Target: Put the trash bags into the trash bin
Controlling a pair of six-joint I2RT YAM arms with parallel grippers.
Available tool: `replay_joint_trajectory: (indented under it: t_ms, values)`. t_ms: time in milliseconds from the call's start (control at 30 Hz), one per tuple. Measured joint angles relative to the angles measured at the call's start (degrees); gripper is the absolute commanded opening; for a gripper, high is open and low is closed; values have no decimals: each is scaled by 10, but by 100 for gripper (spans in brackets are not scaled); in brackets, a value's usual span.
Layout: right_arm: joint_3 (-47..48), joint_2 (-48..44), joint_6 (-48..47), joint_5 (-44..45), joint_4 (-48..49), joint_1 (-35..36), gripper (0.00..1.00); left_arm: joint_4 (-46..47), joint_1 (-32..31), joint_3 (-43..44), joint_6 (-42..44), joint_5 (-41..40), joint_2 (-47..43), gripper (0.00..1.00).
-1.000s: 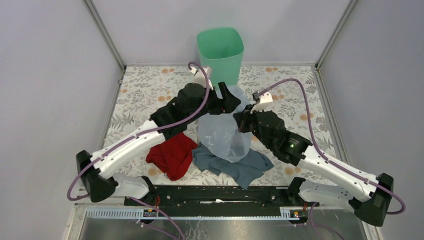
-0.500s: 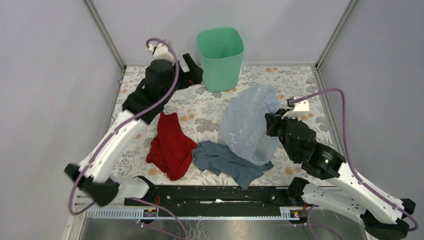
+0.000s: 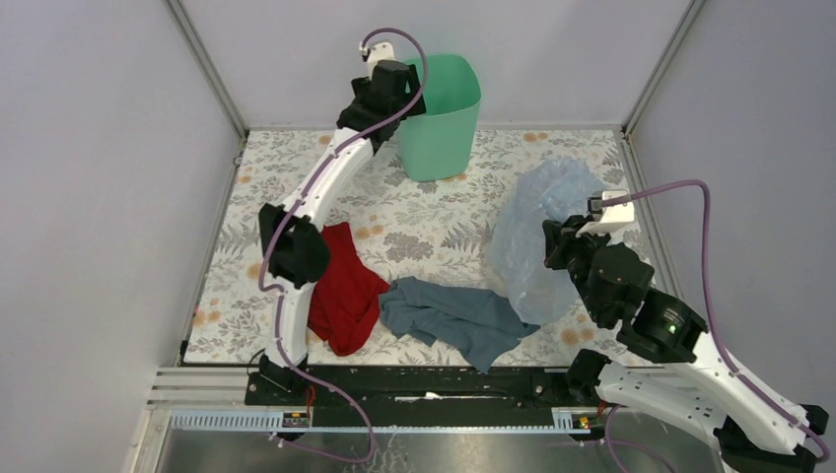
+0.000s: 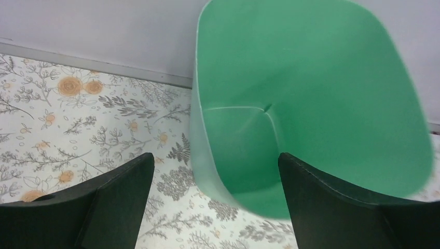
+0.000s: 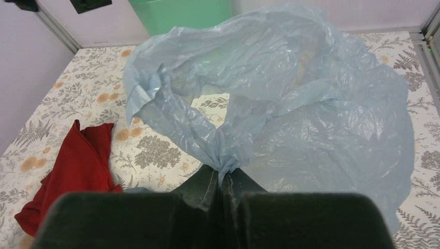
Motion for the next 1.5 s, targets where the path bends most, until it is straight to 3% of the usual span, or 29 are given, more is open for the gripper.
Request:
replay_joint_trajectory:
  t_ms: [333,600,1000,1200,1500]
  values:
    - [0,-28,-44,1,8,0,9,41,0,14,22,-16,52,35]
    - [0,-28,-60,0,9,0,10,64,-4,-17,37,-17,37,2]
    - [25,-28,-58,0,-20,0,11,-19,-23,-137,48,29,-86,0]
    - [99,-22,-74,11,-41,0,11,-35,-37,-256,21,70,-193,0]
    - [234,6,-165,35,6,0,12,-21,-44,-409,-26,137,-326,0]
